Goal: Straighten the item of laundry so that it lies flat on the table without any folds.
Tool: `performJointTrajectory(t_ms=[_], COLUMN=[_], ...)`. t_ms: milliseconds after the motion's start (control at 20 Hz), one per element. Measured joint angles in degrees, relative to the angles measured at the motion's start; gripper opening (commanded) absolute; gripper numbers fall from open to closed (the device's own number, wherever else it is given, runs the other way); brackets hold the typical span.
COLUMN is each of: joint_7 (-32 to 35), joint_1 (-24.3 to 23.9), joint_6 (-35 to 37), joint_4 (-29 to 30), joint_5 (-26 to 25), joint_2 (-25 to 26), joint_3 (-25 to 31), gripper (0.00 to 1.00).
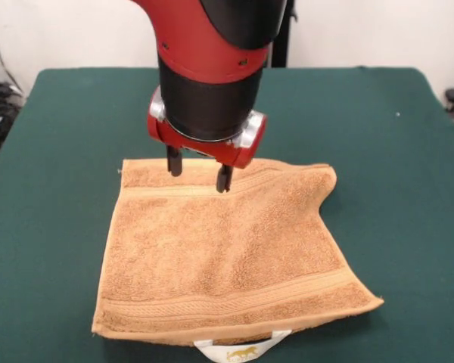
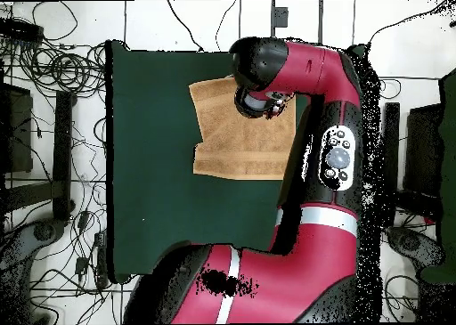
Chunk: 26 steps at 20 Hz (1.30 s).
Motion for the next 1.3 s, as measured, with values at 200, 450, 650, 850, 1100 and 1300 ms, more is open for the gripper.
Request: performJointTrajectory(t_ms=[200, 450, 650, 850, 1100, 1300], joint_7=[0.0, 0.0, 0.0, 0.0, 0.0, 0.0], joint_1=[0.0, 0.0, 0.0, 0.0, -0.1, -0.4], joint_6=[0.5, 0.5, 0.5, 0.5, 0.5, 0.0], joint_4=[-0.8, -0.9, -0.9, -0.9, -0.9, -0.3], joint_5=[-1.6, -3.4, -3.9, -4.0, -4.1, -4.1], joint_2=[0.8, 1.5, 1.7, 1.9, 2.0, 1.6], joint_3=[0.0, 0.0, 0.0, 0.0, 0.0, 0.1], gripper=[1.0, 0.0, 0.0, 0.0, 0.0, 0.0])
